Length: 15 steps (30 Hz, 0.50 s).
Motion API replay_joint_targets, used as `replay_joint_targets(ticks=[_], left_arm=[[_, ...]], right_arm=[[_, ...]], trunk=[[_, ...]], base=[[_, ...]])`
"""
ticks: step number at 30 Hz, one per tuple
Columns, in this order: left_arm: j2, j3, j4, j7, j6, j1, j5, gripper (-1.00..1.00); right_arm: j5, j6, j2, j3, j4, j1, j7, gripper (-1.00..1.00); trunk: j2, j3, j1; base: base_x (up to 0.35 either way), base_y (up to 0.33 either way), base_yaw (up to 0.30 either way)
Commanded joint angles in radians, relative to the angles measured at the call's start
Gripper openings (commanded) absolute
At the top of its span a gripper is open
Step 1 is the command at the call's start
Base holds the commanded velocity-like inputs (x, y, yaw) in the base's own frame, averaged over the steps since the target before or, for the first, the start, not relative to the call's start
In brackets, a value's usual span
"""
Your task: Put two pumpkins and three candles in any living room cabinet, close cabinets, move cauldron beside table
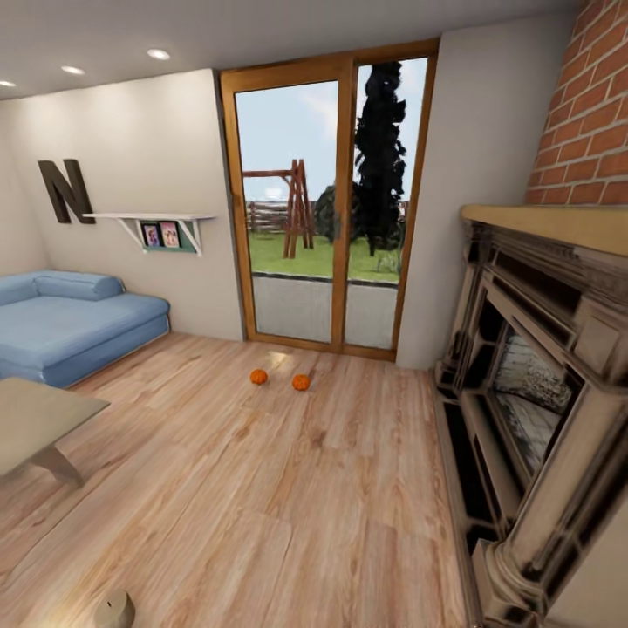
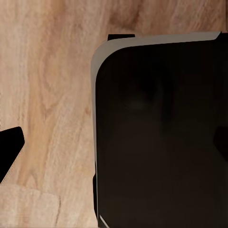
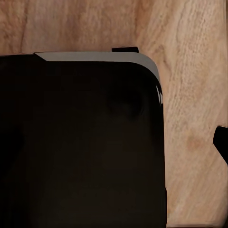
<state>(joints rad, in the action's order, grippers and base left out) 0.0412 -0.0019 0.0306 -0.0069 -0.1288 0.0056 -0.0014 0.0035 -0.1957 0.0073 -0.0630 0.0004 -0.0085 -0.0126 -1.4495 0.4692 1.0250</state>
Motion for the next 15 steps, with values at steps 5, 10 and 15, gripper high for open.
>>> replay_joint_targets(ticks=[5, 10, 15], left_arm=[[0.000, -0.001, 0.002, -0.001, -0.002, 0.001, 0.000, 1.00], [0.000, 0.000, 0.002, -0.001, -0.002, 0.001, 0.000, 1.00], [0.000, 0.000, 0.002, -0.001, -0.002, 0.001, 0.000, 1.00]], right_arm=[[0.001, -0.004, 0.000, -0.006, 0.001, -0.001, -0.001, 1.00], [0.001, -0.004, 0.000, -0.006, 0.001, -0.001, -0.001, 1.00], [0.001, -0.004, 0.001, -0.006, 0.001, -0.001, -0.001, 1.00]], trunk=[[0.000, 0.001, 0.000], [0.000, 0.001, 0.000], [0.000, 0.001, 0.000]], base=[[0.000, 0.000, -0.261], [0.000, 0.000, -0.261], [0.000, 0.000, -0.261]])
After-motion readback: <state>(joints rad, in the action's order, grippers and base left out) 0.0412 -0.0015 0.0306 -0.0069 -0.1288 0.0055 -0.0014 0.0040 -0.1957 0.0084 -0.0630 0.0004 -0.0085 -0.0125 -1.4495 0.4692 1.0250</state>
